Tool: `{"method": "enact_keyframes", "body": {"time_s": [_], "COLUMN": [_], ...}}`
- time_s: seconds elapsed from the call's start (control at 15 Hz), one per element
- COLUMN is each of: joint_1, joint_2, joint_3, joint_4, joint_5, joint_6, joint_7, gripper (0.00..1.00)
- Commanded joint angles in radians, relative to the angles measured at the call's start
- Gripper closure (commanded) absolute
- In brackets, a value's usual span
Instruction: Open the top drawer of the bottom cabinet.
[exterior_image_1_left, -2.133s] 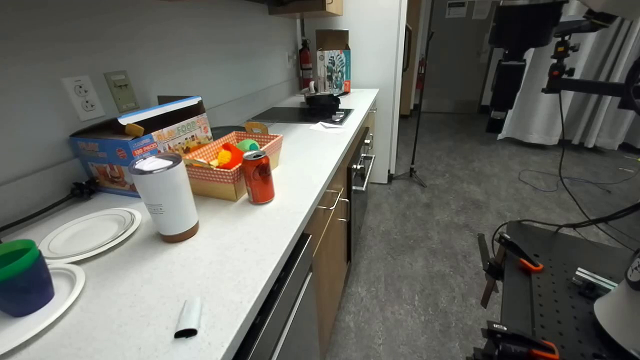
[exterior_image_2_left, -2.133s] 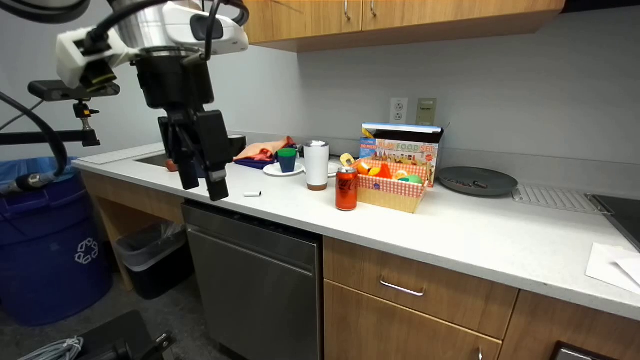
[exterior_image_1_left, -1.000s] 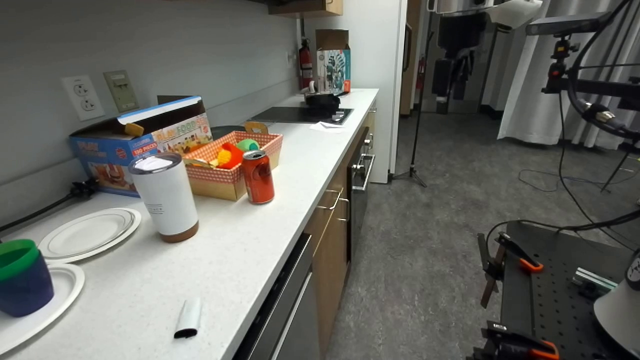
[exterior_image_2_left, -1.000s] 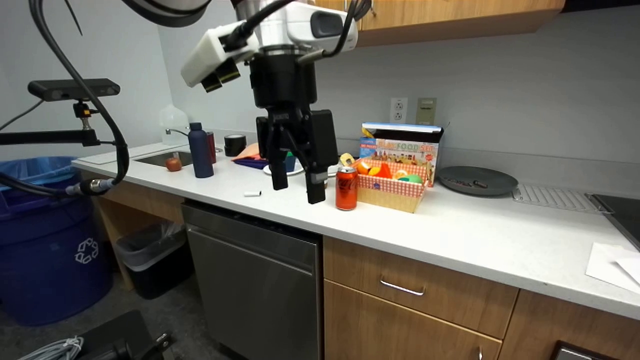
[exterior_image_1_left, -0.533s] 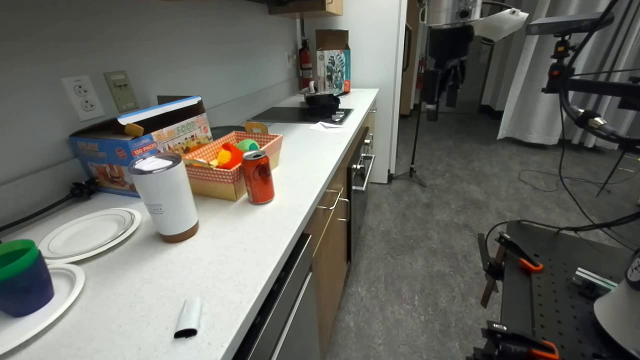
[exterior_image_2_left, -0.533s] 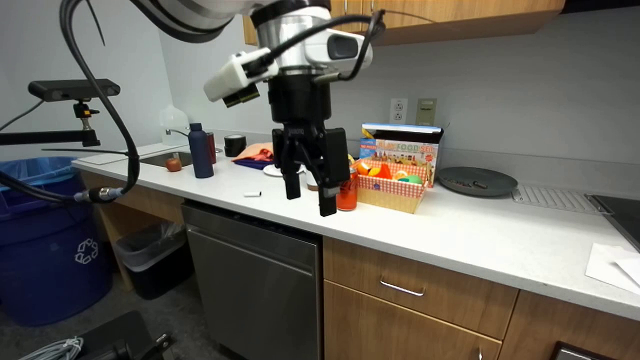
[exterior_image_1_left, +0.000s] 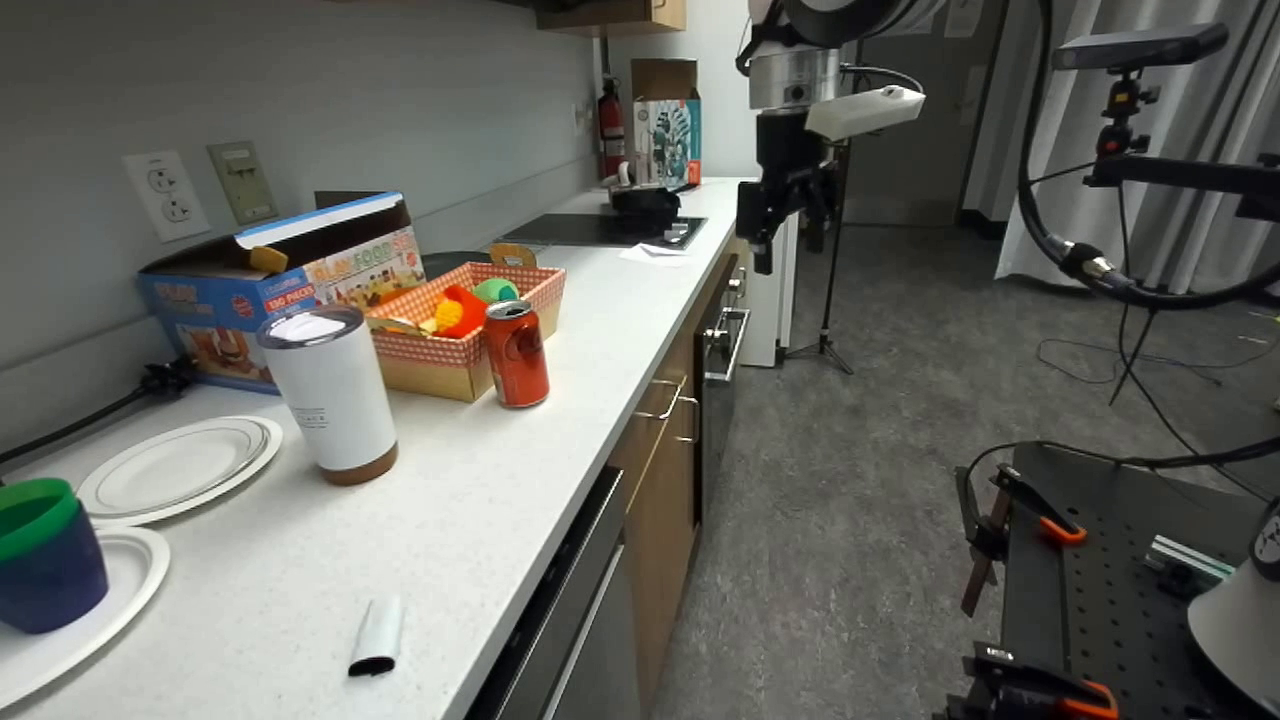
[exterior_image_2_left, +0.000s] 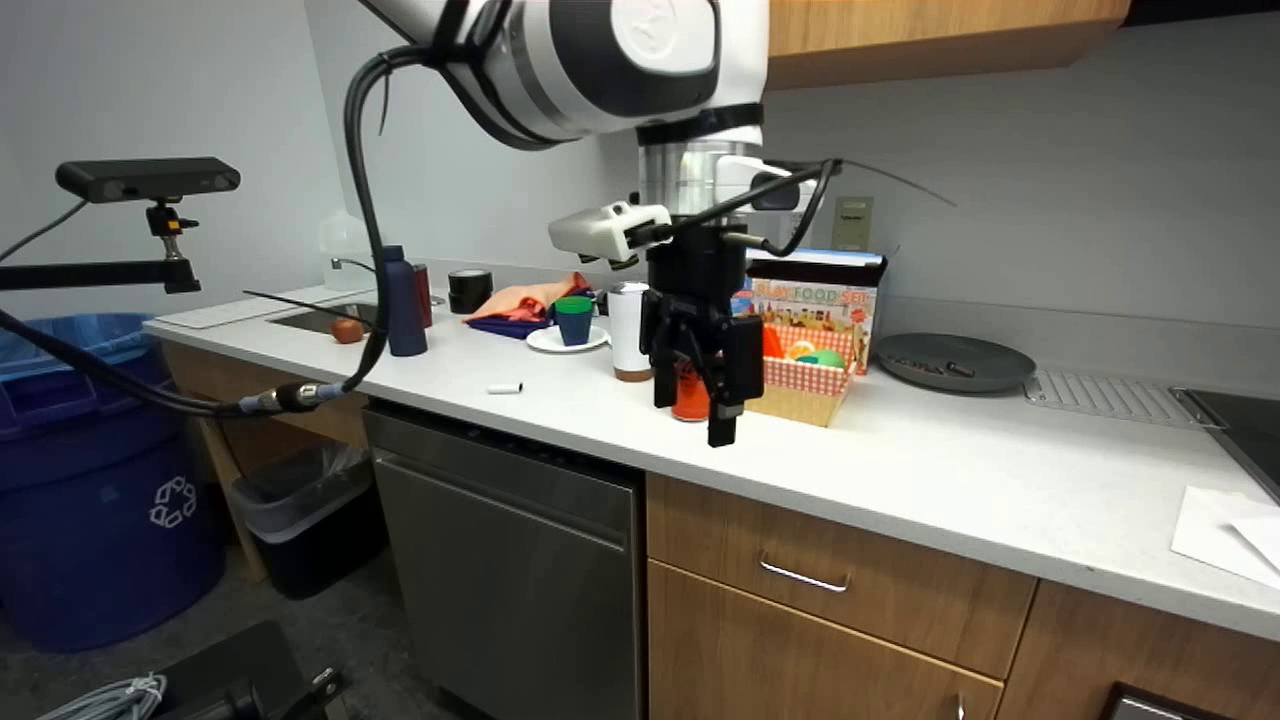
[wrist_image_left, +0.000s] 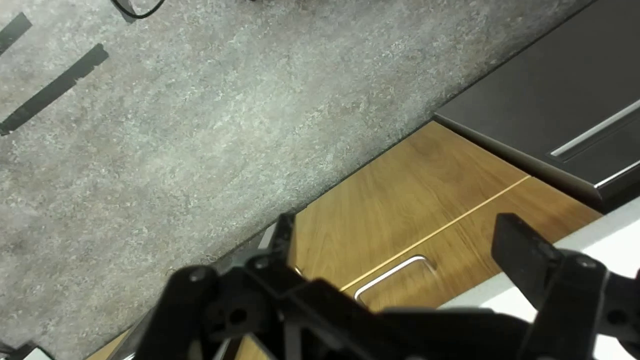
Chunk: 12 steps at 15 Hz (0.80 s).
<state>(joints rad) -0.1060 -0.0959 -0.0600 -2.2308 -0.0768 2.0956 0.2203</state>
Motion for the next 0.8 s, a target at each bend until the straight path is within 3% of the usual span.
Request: {"method": "enact_keyframes", "body": {"time_s": [0.0,0.07,0.27,0.73], "joint_1": [0.01,0.011,0.013,0.013], "joint_2": [0.134,0.073,0.127,0.129], "joint_3": [-0.005,-0.005,-0.01,-0.01], "joint_4": [0.151,0.068,0.12,0.126], "joint_5": [0.061,0.026,0.04,0.041], "joint_6": [-0.057,-0.01,-0.019,-0.021], "joint_7": [0.028,0.018,0.018,0.018], "gripper": [0.0,0.0,0.0,0.0]}}
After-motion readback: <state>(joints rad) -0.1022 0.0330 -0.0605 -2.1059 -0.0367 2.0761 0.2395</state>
